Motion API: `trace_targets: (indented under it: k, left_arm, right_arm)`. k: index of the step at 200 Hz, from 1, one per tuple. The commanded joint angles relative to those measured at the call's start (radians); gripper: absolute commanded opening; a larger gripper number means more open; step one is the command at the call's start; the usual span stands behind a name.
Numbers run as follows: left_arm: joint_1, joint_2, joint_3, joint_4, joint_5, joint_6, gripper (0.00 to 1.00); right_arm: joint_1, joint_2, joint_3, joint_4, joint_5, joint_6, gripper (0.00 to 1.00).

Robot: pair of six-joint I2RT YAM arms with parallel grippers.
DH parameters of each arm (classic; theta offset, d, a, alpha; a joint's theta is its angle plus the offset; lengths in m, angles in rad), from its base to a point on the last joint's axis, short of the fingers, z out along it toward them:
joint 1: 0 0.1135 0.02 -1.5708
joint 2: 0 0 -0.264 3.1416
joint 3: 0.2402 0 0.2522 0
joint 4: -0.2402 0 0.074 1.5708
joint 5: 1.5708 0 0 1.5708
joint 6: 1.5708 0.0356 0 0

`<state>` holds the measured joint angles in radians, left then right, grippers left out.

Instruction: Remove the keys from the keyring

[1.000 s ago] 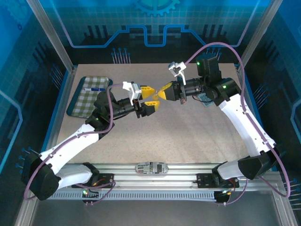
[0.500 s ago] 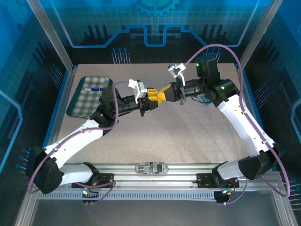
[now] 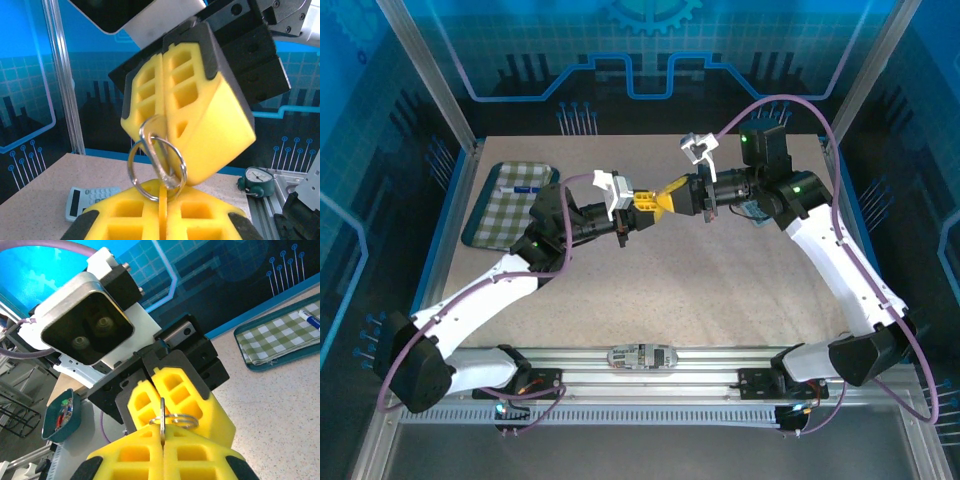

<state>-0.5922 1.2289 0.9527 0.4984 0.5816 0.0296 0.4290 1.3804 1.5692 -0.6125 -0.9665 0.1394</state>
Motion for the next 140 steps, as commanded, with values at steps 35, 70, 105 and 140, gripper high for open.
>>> trace_targets:
  k: [35,70,105,140]
  left_arm:
    - [-0.004,-0.046,-0.012,-0.009,-0.008,0.039,0.0]
    - [-0.004,-0.058,-0.017,-0.025,-0.006,0.042,0.0]
    - [-0.003,-0.057,-0.022,-0.047,-0.034,0.05,0.06]
    - [-0.004,-0.055,-0.038,-0.033,-0.073,0.051,0.32]
  right_arm:
    - [-0.037,-0.027,-0.034,0.063,0.04,0.066,0.0]
    - [-0.04,-0.032,-0.038,0.087,0.036,0.085,0.0]
    - [-0.039,-0.035,-0.04,0.105,0.021,0.103,0.0]
    - [-0.037,-0.034,-0.021,0.079,0.014,0.102,0.0]
